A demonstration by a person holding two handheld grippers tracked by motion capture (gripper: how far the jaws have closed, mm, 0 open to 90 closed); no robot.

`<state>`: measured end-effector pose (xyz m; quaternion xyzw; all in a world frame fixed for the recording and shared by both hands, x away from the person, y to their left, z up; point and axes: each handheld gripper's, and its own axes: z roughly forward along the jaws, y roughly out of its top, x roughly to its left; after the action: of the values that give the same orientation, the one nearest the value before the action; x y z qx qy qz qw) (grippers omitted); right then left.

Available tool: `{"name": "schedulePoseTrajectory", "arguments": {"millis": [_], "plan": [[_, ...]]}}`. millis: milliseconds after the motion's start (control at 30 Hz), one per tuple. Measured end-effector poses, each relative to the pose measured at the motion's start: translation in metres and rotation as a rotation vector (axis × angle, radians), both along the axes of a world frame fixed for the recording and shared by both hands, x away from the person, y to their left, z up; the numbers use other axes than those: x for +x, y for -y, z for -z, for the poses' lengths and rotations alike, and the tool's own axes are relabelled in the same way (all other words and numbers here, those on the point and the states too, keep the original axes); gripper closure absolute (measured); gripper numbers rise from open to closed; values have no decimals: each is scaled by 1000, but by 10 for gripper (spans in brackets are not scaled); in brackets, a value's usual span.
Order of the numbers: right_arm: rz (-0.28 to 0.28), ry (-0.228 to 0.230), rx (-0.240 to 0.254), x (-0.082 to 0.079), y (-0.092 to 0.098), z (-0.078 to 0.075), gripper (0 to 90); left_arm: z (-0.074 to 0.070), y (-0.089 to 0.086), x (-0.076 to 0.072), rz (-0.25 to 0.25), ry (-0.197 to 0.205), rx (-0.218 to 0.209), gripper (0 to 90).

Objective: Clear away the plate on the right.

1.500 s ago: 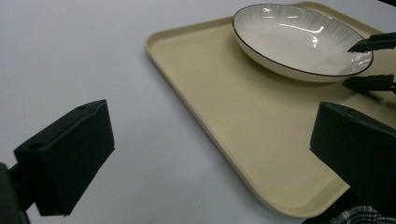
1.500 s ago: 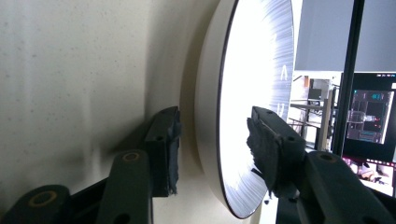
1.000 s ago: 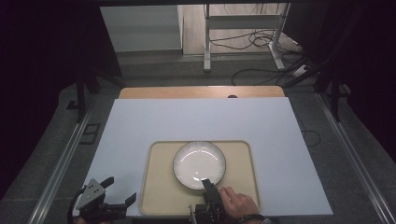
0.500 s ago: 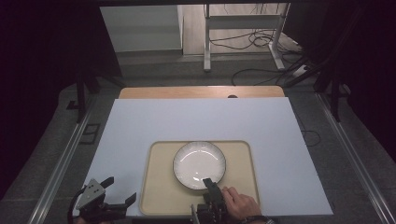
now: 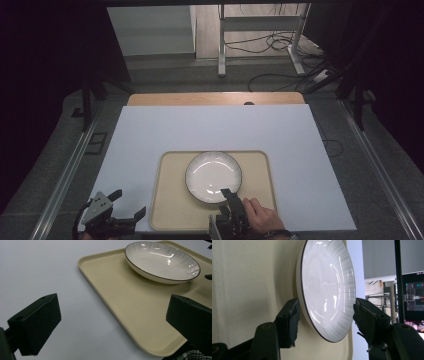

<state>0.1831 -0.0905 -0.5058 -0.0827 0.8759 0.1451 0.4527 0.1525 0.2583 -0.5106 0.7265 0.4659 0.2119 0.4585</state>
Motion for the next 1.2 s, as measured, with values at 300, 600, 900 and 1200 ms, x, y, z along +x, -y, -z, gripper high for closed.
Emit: {"name": "schedulePoseTrajectory", "arguments": {"millis": [300,600,900,1200], "plan": [[34,-45,55,8,8,-5,378,0,0,0,1,-1,1,0],[73,-92,113,19,17,-8,369,0,0,0,2,-1,0,0],[112,-127,161,26,27,-12,361,0,0,0,4,-1,0,0],[131,-151,199,32,35,-16,353,0,0,0,6,-2,1,0]]}}
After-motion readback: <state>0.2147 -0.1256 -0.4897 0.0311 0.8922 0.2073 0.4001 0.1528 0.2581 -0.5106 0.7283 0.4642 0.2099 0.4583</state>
